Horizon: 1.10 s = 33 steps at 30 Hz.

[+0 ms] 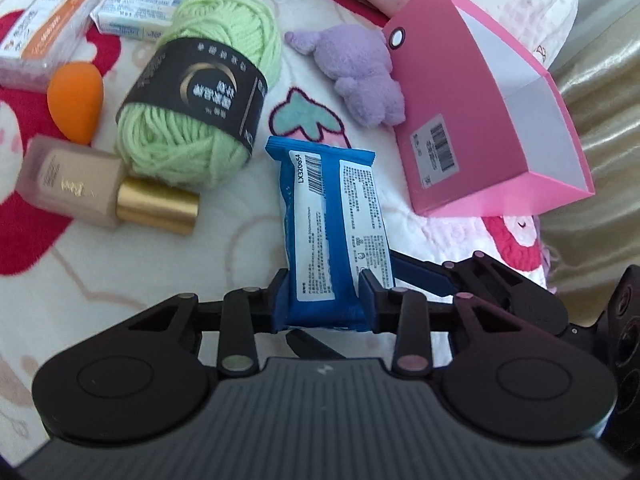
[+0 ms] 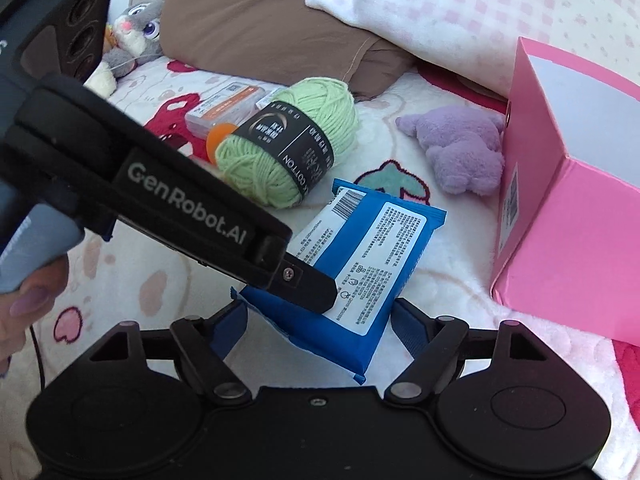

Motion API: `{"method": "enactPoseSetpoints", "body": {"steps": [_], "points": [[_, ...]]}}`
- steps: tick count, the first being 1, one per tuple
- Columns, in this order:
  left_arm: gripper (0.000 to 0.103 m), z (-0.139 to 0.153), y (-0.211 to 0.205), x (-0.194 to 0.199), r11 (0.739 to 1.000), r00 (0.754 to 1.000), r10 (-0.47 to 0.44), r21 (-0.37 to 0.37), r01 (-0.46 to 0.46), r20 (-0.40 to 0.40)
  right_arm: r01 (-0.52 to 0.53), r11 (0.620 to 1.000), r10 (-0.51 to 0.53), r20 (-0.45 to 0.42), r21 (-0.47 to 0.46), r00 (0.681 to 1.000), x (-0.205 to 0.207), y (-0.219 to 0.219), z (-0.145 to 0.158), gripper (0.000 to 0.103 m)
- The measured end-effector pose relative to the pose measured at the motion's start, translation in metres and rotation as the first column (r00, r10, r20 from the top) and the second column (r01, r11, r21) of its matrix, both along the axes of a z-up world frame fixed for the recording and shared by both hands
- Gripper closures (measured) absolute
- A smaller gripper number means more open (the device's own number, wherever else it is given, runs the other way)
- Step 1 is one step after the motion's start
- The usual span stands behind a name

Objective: Organize objects
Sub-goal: 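Reach the left tool to the blue snack packet and close on it, then carry the blue packet with the left tool into the pink box and release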

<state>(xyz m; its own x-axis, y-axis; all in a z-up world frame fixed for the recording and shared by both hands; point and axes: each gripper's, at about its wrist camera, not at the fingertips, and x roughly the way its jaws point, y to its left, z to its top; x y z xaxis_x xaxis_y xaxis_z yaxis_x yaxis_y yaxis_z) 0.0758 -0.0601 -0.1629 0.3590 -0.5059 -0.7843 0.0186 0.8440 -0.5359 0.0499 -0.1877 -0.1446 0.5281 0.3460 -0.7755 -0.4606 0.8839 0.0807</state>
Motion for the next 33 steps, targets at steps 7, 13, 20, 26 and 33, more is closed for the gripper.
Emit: {"method": "enactPoseSetpoints", "body": {"steps": [7,13,20,26,33], "points": [[0.069,-0.008,-0.02,-0.007,1.0,0.999,-0.013,0.015,0.014,-0.05,0.038,0.998,-0.041,-0.06,-0.048,0.997,-0.011,-0.004,-0.007,0.008],[0.065,-0.015,-0.014,-0.005,0.998,0.998,0.061,0.01,-0.061,-0.004,0.14,0.99,-0.142,-0.098,-0.025,0.985,-0.002,-0.001,-0.012,0.006],[0.08,-0.01,-0.02,-0.008,0.999,0.999,0.043,0.018,-0.044,0.024,0.196,0.98,-0.197,-0.062,-0.019,0.978,-0.007,-0.002,-0.014,0.019],[0.082,0.006,-0.023,-0.016,0.999,0.999,0.033,0.026,-0.034,0.035,0.176,0.984,-0.175,-0.047,0.021,0.983,-0.013,-0.011,0.001,0.033],[0.082,0.067,-0.023,-0.031,1.0,0.995,0.02,0.021,-0.022,0.099,0.135,0.991,-0.135,0.027,0.022,0.99,-0.027,-0.014,0.057,0.033]]}}
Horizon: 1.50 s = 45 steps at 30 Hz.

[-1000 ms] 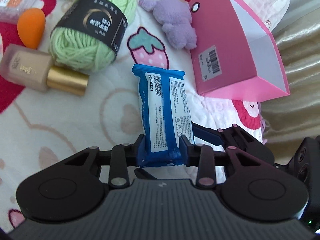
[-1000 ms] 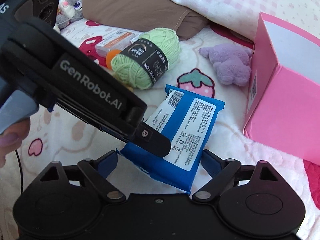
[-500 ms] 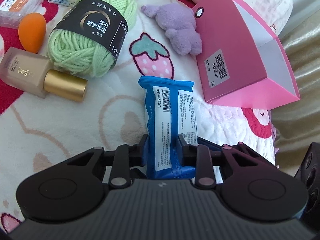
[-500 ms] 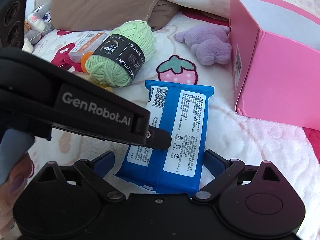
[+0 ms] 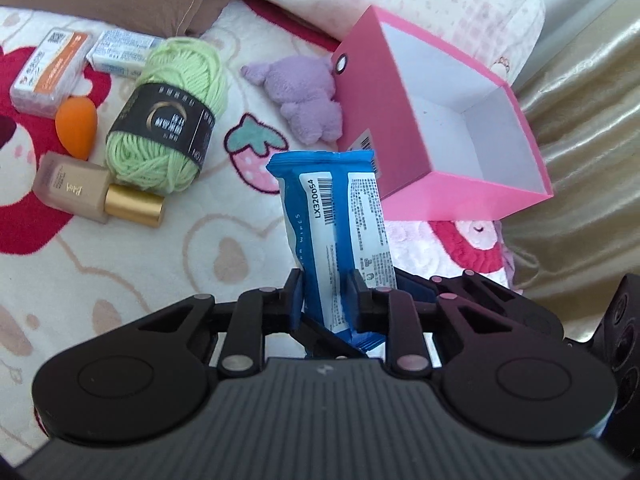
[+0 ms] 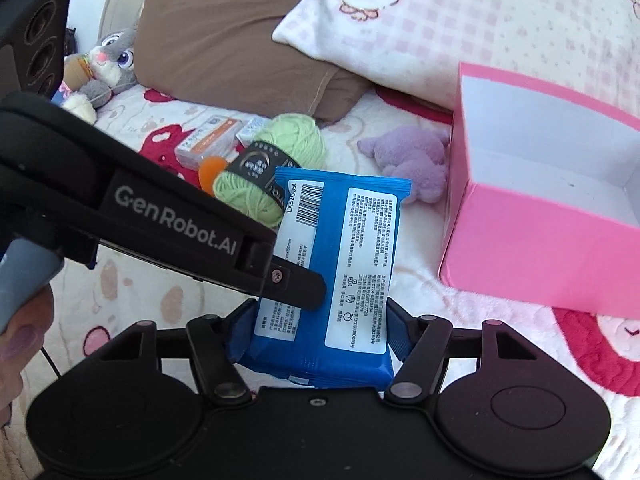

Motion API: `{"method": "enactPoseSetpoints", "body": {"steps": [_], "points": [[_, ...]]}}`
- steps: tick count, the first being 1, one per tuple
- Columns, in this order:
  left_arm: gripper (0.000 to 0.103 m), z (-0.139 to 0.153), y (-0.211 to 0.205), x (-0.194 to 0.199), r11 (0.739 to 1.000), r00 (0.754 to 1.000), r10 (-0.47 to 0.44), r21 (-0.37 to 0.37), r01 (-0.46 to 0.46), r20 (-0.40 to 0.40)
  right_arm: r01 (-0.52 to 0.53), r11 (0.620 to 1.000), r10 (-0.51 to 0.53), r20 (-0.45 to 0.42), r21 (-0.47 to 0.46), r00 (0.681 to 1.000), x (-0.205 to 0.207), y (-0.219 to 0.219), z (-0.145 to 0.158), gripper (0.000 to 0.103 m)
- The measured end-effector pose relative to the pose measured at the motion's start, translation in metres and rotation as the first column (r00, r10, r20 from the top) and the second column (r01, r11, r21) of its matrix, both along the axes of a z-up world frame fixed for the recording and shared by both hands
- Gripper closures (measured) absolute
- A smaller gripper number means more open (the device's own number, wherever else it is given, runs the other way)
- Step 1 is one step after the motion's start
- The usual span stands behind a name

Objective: Organize objects
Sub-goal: 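Carry the blue packet with the left tool into the pink box and release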

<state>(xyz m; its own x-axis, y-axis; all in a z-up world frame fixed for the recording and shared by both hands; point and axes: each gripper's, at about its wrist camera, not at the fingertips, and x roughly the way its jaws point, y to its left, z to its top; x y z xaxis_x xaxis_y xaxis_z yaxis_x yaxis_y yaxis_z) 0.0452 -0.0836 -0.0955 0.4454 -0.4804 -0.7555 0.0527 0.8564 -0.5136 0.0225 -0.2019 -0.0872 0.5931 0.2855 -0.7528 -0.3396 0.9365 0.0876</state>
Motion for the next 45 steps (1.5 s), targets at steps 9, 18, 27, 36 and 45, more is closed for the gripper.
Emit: {"method": "enactPoseSetpoints", "body": {"steps": [9,18,27,36,45], "points": [[0.082,0.1,-0.042,0.012,0.995,0.981,-0.101,0.026,0.098,0.165,0.042,0.999,-0.041,0.139,-0.003,0.989,-0.001,-0.041,0.093,0.033],[0.081,0.13,-0.119,0.074,0.985,0.967,-0.173,0.014,0.174,0.188,0.173,0.983,-0.155,0.215,-0.066,0.964,0.025,-0.106,0.117,0.033],[0.082,0.093,-0.176,0.16,0.968,0.974,-0.214,-0.116,0.221,0.069,0.258,0.96,-0.244,0.121,-0.113,0.962,0.081,-0.182,0.094,0.033],[0.082,0.013,-0.202,0.222,0.959,0.972,-0.2,-0.228,0.17,-0.12,0.261,0.944,-0.281,-0.075,-0.2,0.957,0.141,-0.213,0.04,0.033],[0.08,-0.031,-0.214,0.239,0.961,0.953,-0.195,-0.238,0.138,-0.234,0.24,0.928,-0.307,-0.216,-0.286,0.927,0.168,-0.215,0.005,0.033]]}}
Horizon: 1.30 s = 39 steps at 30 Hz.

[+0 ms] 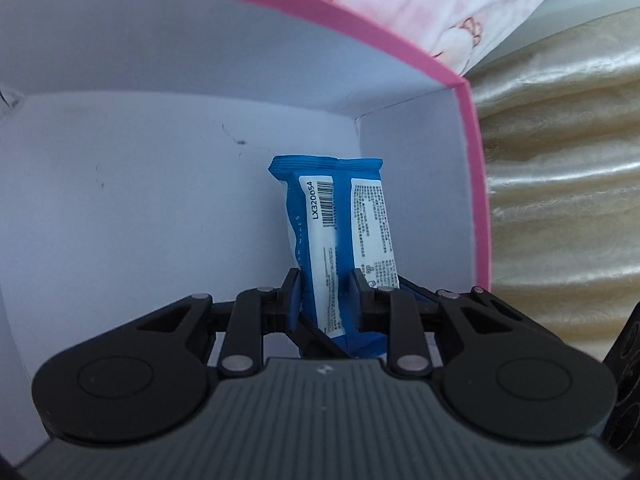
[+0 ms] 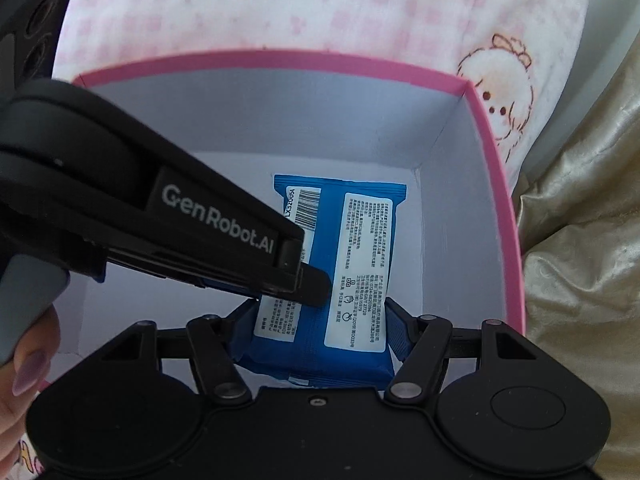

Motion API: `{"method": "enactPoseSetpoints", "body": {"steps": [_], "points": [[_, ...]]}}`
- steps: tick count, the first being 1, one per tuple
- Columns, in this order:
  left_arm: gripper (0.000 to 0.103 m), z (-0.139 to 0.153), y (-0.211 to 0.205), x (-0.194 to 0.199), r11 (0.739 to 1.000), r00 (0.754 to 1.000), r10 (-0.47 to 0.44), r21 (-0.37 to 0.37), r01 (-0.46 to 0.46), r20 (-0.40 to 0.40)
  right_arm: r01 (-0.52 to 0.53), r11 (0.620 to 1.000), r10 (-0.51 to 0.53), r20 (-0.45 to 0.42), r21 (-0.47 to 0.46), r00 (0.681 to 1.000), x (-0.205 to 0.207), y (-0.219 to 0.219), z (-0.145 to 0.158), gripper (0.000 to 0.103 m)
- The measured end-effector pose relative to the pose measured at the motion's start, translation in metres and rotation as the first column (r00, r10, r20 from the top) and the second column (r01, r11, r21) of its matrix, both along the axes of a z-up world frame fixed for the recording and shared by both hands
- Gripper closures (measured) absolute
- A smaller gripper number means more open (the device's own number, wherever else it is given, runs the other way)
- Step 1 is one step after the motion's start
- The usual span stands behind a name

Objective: Organize objects
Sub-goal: 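Carry the blue packet with the left tool into the pink box and release, then withdraw the left tool from the box toward the green yarn ball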

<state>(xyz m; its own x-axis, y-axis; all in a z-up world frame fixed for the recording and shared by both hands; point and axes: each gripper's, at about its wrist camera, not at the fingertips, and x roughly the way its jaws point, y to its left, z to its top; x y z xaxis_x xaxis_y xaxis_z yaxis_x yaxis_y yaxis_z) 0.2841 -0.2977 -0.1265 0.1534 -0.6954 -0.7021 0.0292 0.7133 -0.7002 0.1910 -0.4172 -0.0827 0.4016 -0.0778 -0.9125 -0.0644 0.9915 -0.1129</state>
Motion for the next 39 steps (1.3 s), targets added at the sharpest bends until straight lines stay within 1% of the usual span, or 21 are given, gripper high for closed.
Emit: {"method": "enactPoseSetpoints", "body": {"steps": [5,6,8,11,13,14,15,17,20,22,24,26,28,29,32,35,39], "points": [[0.08,-0.017,-0.001,0.001,1.0,0.998,0.004,-0.014,-0.005,-0.061,-0.01,0.999,0.007,-0.065,-0.053,0.998,0.004,0.005,-0.012,0.033],[0.081,-0.02,-0.001,0.002,1.0,0.998,0.008,-0.009,-0.008,-0.069,-0.012,0.998,0.008,-0.067,-0.066,0.998,0.004,0.005,-0.014,0.033],[0.083,-0.027,-0.003,0.005,1.0,0.994,0.02,0.014,-0.018,-0.11,-0.021,0.996,0.016,-0.063,-0.082,0.998,0.004,0.006,-0.014,0.033],[0.083,-0.031,-0.005,0.005,1.0,0.989,0.022,0.009,-0.021,-0.144,-0.036,0.995,0.032,-0.04,-0.097,0.999,0.0,0.006,-0.009,0.033],[0.083,-0.03,-0.006,0.006,1.0,0.987,0.028,0.011,-0.027,-0.156,-0.043,0.994,0.04,-0.027,-0.102,0.999,-0.004,0.005,-0.007,0.039],[0.083,-0.03,-0.007,0.007,1.0,0.987,0.03,0.006,-0.029,-0.16,-0.039,0.993,0.037,-0.019,-0.114,0.999,-0.006,0.005,-0.006,0.045],[0.083,-0.03,-0.008,0.007,1.0,0.986,0.03,-0.002,-0.031,-0.165,-0.042,0.993,0.041,-0.012,-0.115,0.999,-0.008,0.004,-0.005,0.049],[0.083,-0.03,-0.011,0.008,1.0,0.986,0.023,-0.006,-0.024,-0.165,-0.036,0.994,0.037,0.008,-0.102,0.999,-0.015,0.001,-0.002,0.053],[0.083,-0.021,-0.015,0.007,1.0,0.992,0.006,0.016,-0.004,-0.126,-0.022,0.997,0.024,0.033,-0.068,0.999,-0.025,-0.002,0.001,0.053],[0.083,-0.013,-0.014,0.004,0.999,0.997,-0.012,0.036,0.015,-0.078,-0.016,0.998,0.019,0.056,-0.054,0.998,-0.032,-0.002,0.005,0.053],[0.081,-0.004,-0.01,0.0,0.998,0.999,-0.023,0.055,0.026,-0.04,0.005,0.999,-0.002,0.081,-0.032,0.997,-0.041,-0.002,0.01,0.053],[0.079,0.002,-0.006,-0.002,0.997,0.999,-0.04,0.058,0.041,-0.017,0.019,1.0,-0.019,0.107,0.001,0.994,-0.047,-0.002,0.018,0.053],[0.079,0.014,0.002,-0.008,0.996,0.998,-0.062,0.073,0.061,0.011,0.028,0.999,-0.031,0.138,0.025,0.99,-0.057,0.002,0.027,0.051],[0.078,0.021,0.002,-0.013,0.993,0.997,-0.074,0.092,0.071,0.029,0.03,0.999,-0.034,0.149,0.032,0.988,-0.059,0.003,0.031,0.051],[0.063,0.041,0.005,-0.023,0.98,0.99,-0.123,0.168,0.11,0.07,0.035,0.998,-0.044,0.183,0.056,0.982,-0.073,0.011,0.045,0.05],[0.061,0.065,0.02,-0.035,0.965,0.981,-0.163,0.227,0.135,0.11,0.032,0.996,-0.049,0.209,0.083,0.977,-0.086,0.017,0.061,0.048],[0.058,0.092,0.039,-0.053,0.957,0.972,-0.182,0.253,0.14,0.151,0.035,0.992,-0.061,0.209,0.124,0.976,-0.094,0.018,0.08,0.043]]}}
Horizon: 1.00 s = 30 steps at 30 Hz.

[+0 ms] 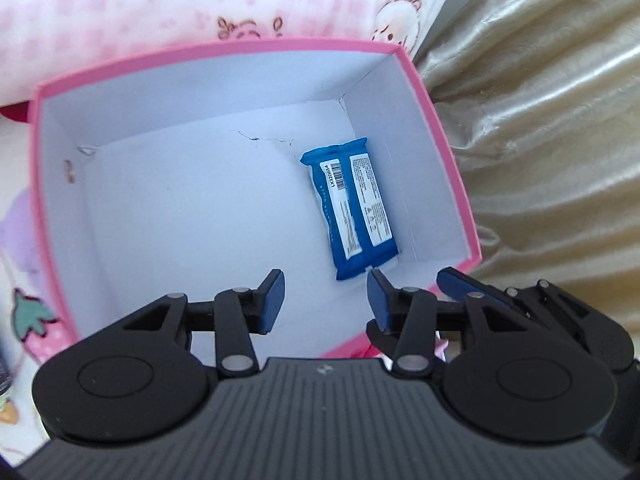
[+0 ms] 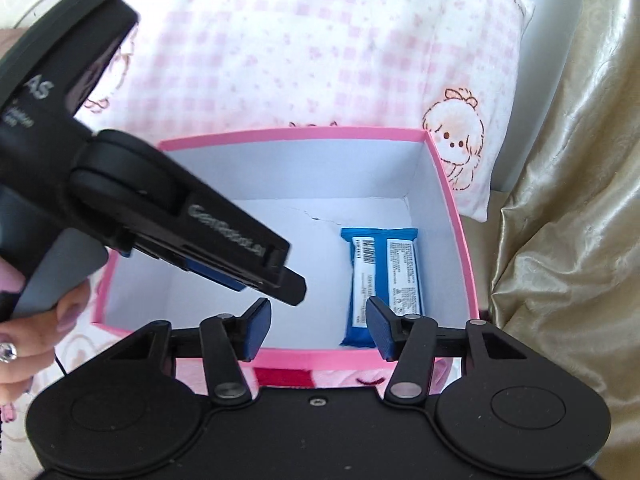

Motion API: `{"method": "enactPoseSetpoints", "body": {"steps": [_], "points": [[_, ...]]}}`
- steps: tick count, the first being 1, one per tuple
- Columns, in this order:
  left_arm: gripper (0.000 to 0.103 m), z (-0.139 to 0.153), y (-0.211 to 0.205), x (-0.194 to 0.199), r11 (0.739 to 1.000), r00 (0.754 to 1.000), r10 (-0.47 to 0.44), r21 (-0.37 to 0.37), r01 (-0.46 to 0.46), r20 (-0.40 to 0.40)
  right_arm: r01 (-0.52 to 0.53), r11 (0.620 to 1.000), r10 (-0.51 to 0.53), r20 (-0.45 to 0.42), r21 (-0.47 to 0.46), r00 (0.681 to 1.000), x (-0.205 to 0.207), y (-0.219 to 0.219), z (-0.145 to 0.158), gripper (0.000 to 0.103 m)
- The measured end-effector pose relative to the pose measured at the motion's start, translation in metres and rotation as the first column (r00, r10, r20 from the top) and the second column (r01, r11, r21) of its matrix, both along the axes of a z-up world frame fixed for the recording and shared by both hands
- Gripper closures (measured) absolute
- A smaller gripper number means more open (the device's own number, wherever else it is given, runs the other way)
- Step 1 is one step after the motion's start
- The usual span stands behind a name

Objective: Organize objects
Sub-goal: 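Withdraw the left tool from the box toward the green yarn ball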

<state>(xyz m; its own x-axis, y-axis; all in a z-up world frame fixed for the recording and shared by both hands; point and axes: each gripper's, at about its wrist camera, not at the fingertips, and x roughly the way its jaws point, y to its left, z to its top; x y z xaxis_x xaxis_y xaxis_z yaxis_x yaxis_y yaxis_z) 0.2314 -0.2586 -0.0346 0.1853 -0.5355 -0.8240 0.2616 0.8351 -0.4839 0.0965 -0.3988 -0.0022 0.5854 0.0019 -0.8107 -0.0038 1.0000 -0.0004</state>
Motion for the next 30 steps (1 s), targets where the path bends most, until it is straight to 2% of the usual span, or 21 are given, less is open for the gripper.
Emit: {"method": "enactPoseSetpoints", "body": {"steps": [9,15,20,23,30], "points": [[0.049,0.065,0.054,-0.051,0.998,0.992,0.005,0.063,-0.013,0.125,-0.06,0.998,0.059,0.027,0.024,0.998,-0.036,0.033,0.05,0.035],[0.047,0.094,0.089,-0.087,0.998,0.987,0.007,0.054,-0.016,0.16,-0.132,0.989,0.129,0.04,0.067,0.991,-0.055,0.054,0.074,0.033],[0.042,0.106,0.123,-0.112,0.995,0.982,0.037,0.081,-0.052,0.185,-0.222,0.969,0.217,0.058,0.104,0.974,-0.069,0.082,0.09,0.024],[0.04,0.108,0.148,-0.124,0.993,0.98,0.069,0.083,-0.086,0.185,-0.276,0.955,0.27,0.065,0.109,0.961,-0.073,0.101,0.095,0.015],[0.031,0.097,0.206,-0.139,0.98,0.97,0.136,0.119,-0.162,0.203,-0.398,0.911,0.392,0.073,0.11,0.917,-0.07,0.148,0.096,0.011]]}}
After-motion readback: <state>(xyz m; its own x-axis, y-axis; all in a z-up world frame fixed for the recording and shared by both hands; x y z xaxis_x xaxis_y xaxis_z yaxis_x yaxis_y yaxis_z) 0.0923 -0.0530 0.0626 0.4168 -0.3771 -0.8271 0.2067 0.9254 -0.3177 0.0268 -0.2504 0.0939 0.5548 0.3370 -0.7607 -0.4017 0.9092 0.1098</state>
